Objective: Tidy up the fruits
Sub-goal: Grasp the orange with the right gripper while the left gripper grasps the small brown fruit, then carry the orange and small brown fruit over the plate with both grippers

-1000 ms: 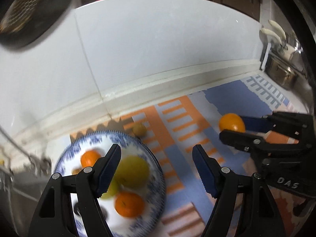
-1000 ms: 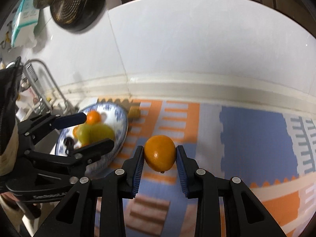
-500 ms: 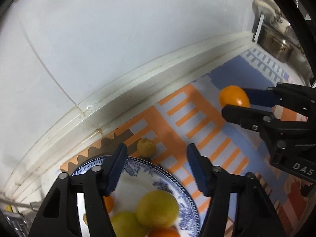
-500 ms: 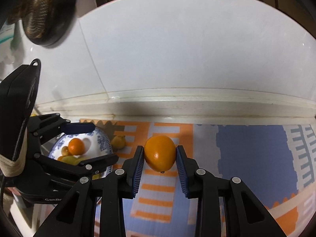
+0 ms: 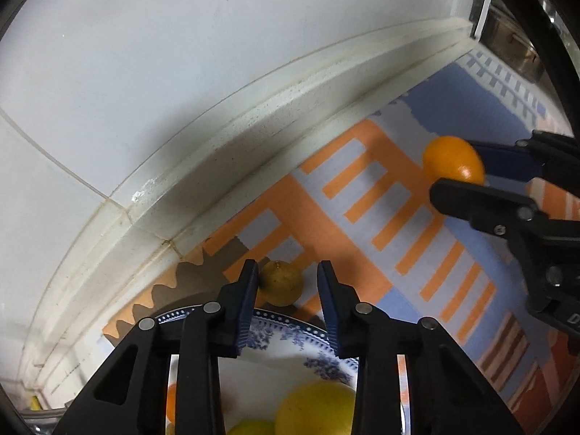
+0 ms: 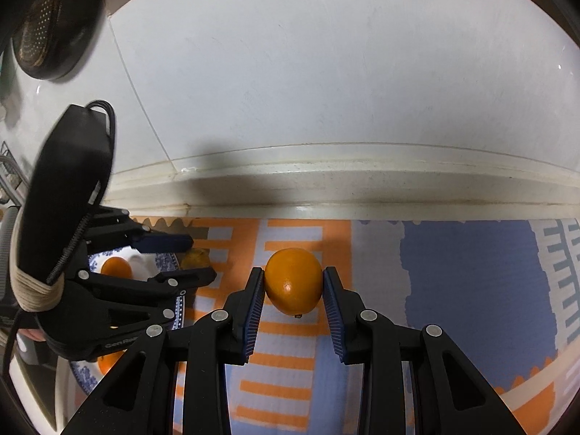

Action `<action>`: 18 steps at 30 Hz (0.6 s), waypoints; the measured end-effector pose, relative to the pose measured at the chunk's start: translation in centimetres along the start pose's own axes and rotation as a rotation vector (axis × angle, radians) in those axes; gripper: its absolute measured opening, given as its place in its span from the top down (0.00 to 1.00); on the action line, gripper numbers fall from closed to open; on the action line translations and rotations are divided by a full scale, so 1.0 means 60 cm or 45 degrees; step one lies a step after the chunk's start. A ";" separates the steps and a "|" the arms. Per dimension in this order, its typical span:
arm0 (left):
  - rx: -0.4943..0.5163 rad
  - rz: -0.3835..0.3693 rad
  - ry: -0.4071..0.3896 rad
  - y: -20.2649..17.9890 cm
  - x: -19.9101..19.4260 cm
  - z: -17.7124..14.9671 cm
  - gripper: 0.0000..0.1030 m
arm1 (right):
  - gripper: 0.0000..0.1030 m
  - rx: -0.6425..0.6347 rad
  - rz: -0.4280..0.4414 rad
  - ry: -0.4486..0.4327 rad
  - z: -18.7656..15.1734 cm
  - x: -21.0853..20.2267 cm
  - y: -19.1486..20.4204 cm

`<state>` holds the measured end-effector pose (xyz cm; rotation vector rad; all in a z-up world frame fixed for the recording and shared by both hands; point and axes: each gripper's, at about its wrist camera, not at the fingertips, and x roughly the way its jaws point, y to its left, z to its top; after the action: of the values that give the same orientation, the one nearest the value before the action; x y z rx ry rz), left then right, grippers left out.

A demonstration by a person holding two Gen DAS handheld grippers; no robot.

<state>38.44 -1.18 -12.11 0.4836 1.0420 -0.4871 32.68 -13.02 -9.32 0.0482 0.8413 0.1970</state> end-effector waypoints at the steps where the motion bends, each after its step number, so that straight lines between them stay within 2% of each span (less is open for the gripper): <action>1: 0.000 0.001 0.000 0.000 0.000 0.000 0.71 | 0.67 0.002 0.001 0.001 -0.001 0.000 0.000; 2: -0.007 0.001 0.002 0.002 0.000 0.000 0.75 | 0.67 0.002 0.001 0.001 -0.001 0.001 0.001; 6: -0.015 0.002 0.003 0.001 0.004 0.003 0.75 | 0.67 0.001 0.006 0.005 -0.002 0.002 0.004; 10: 0.019 0.046 0.028 -0.008 0.014 0.002 0.73 | 0.67 -0.006 0.017 0.002 -0.004 0.001 0.007; 15: -0.014 -0.018 0.017 -0.014 0.014 0.000 0.75 | 0.67 -0.017 0.018 -0.001 -0.005 0.001 0.010; 18: -0.020 -0.011 -0.009 -0.016 0.002 -0.004 0.75 | 0.67 -0.010 0.029 -0.001 -0.005 0.001 0.008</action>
<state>37.77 -1.82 -12.43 0.4630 1.0405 -0.4877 32.45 -12.52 -9.52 0.0503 0.8397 0.2219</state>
